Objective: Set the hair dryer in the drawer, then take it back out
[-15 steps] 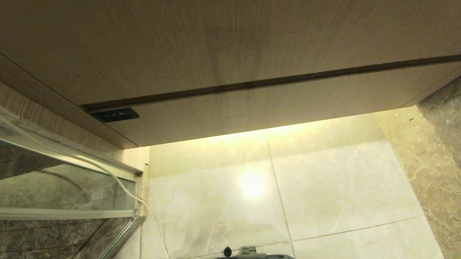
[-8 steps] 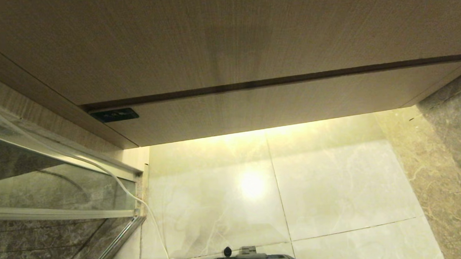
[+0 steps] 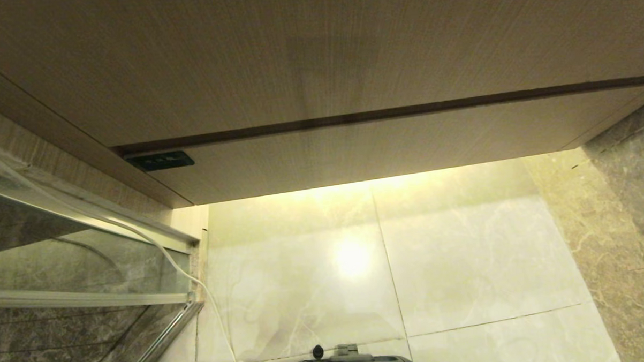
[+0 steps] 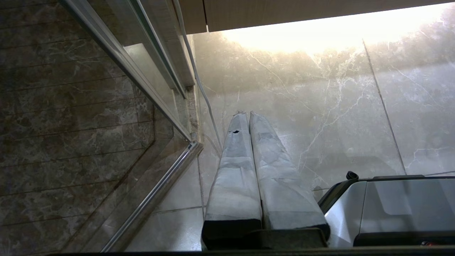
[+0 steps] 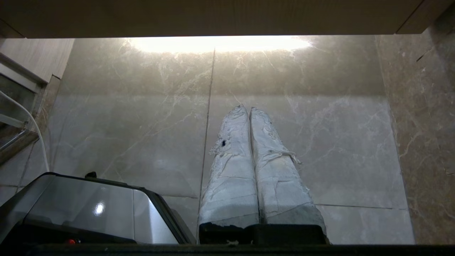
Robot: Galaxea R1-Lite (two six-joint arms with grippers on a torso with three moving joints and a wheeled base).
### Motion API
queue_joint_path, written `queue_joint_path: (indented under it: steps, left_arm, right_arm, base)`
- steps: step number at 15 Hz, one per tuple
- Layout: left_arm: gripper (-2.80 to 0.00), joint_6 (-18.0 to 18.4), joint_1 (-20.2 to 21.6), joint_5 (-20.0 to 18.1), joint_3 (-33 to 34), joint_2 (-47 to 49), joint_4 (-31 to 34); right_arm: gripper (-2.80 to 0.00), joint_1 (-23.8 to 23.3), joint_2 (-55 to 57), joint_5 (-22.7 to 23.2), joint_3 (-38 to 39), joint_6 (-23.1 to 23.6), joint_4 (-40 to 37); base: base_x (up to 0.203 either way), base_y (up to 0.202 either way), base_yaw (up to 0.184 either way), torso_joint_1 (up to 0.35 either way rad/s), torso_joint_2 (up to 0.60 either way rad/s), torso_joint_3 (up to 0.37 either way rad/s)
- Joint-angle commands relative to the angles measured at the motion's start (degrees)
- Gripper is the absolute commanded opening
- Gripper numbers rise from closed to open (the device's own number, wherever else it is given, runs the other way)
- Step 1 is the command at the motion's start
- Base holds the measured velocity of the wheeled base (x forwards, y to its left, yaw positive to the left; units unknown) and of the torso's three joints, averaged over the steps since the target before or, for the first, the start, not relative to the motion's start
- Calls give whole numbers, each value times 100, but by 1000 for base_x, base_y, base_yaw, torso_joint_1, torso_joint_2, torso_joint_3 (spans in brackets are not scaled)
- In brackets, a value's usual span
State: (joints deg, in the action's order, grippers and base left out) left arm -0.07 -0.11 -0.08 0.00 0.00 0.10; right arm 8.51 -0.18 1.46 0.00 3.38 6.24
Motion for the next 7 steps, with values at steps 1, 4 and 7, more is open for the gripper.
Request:
queue_joint_path:
  steps: [1,4,7]
  left_arm:
    - [-280,-1,-2,-1,0,0,-1]
    - [-280,-1,-6,-1,0,0,-1]
    - [-280,-1,2,-1,0,0,-1]
  right_arm:
    - [-280,2,-211,-6,229,-12,17]
    - [-280,2,-211,-6,229,-21,0]
    - [-280,2,-211,3,229,5,0]
  base:
    - [0,0,0,0,0,0]
    - [0,0,0,0,0,0]
    - [0,0,0,0,0,0]
